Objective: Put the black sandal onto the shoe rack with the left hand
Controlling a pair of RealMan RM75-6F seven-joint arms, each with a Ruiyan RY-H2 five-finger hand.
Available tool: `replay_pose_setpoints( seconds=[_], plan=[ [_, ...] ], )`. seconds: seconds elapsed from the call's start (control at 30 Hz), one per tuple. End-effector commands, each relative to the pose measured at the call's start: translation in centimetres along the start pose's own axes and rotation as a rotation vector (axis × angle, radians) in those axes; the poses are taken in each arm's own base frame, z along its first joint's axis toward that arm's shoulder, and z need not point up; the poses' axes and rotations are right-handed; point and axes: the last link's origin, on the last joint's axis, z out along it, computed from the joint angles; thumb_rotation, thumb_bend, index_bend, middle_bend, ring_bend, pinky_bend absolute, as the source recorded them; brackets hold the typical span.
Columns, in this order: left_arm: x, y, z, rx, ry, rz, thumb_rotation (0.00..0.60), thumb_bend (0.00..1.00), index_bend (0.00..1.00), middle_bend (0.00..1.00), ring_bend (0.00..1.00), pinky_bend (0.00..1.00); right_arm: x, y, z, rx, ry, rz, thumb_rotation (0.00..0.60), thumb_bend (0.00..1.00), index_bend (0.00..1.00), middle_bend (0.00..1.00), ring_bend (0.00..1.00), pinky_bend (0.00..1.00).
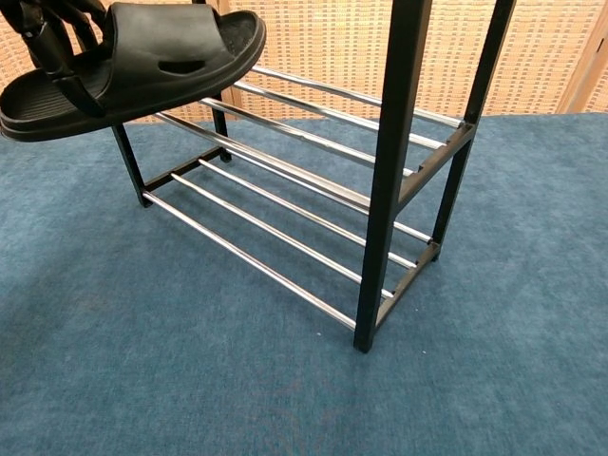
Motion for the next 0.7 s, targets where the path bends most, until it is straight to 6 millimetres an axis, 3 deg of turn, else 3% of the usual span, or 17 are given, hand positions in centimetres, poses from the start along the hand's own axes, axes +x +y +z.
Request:
replay_pose_setpoints(
  seconds=[0.03,0.4,0.7],
  plan=[
    [0.9,1.5,1.2,0.034,-0.014,-0.021,0.6,0.14,0.5,0.43,0.37,0.45,0.0,0.1,0.1,-0.004,-0.003,0.002,0.6,0.0,0.0,0.0,0.0,0.0],
    [1.5,3.1,3.6,0.095,-0.025,-0.078,0.6,0.15,0.5,0.43,0.37,0.45,0.2,0.3,0.3,-0.011,-0.004,0.016,0.6,0.0,0.0,0.0,0.0,0.0],
    [0.6,3.5,5.4,0.116,-0.085,-0.134,0.6,0.15,0.5,0.43,0.37,0.45,0.1,0.4,0.4,-0.015,-0.014,0.017,0.6,0.0,0.0,0.0,0.0,0.0]
  ],
)
